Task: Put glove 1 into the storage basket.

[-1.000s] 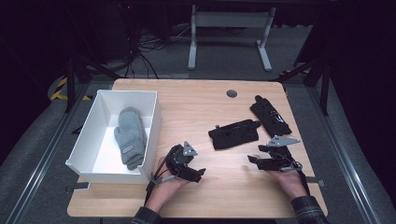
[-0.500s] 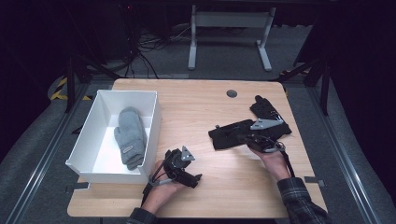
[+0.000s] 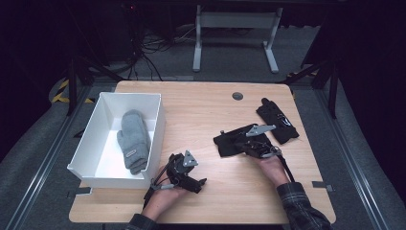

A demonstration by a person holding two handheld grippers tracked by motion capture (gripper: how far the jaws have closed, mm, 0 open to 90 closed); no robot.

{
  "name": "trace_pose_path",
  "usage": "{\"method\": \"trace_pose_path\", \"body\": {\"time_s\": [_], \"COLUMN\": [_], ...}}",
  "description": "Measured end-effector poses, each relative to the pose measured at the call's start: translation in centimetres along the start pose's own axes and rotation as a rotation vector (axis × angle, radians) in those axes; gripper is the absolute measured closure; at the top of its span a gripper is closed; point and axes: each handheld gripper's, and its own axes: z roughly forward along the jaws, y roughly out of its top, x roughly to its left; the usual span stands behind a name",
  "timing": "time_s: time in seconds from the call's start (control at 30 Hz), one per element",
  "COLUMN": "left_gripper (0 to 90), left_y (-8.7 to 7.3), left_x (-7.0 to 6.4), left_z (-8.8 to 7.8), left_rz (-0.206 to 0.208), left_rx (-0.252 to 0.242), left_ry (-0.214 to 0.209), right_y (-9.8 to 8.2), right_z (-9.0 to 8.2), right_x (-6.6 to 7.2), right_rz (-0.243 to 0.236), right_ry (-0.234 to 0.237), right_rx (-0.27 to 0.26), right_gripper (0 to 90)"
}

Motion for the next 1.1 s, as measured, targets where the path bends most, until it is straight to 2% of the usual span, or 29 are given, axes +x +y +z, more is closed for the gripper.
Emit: {"method": "trace_pose_path", "body": {"time_s": [0.33,0.6,0.63,0.8,0.9,0.97,1.0,1.07,1.1], "left_gripper": [0.0,0.0,0.1,0.1,0.2,0.2,0.1,0.1,0.1], "left_y": [0.1,0.1,0.1,0.1,0.1,0.1,0.1,0.1,0.1], "left_x": [-0.3,-0.3,-0.3,-0.3,-0.3,-0.3,-0.3,-0.3,-0.3], "left_z": [0.1,0.1,0.1,0.1,0.1,0.1,0.1,0.1,0.1], "left_rz": [-0.014,-0.009,-0.010,-0.007,-0.005,-0.004,-0.003,-0.002,-0.002], "left_rx": [-0.004,-0.002,-0.002,-0.003,-0.004,-0.004,-0.004,-0.004,-0.004], "left_ry": [0.016,0.009,0.009,0.008,0.006,0.005,0.005,0.003,0.004], "right_y": [-1.1,-2.5,-3.0,-4.4,-5.3,-5.5,-5.4,-4.9,-4.5], "right_z": [-1.3,-2.6,-3.1,-4.7,-5.7,-6.2,-6.5,-6.8,-7.0], "right_x": [2.8,4.8,5.4,6.5,7.2,7.6,7.5,7.0,6.6], "right_rz": [-0.065,-0.089,-0.097,-0.103,-0.123,-0.143,-0.150,-0.141,-0.137], "right_ry": [0.082,0.139,0.157,0.183,0.196,0.187,0.168,0.146,0.121], "right_rx": [0.042,0.059,0.065,0.086,0.099,0.101,0.086,0.054,0.039], "right_gripper": [90.0,90.0,90.0,90.0,90.0,90.0,90.0,90.0,90.0]}}
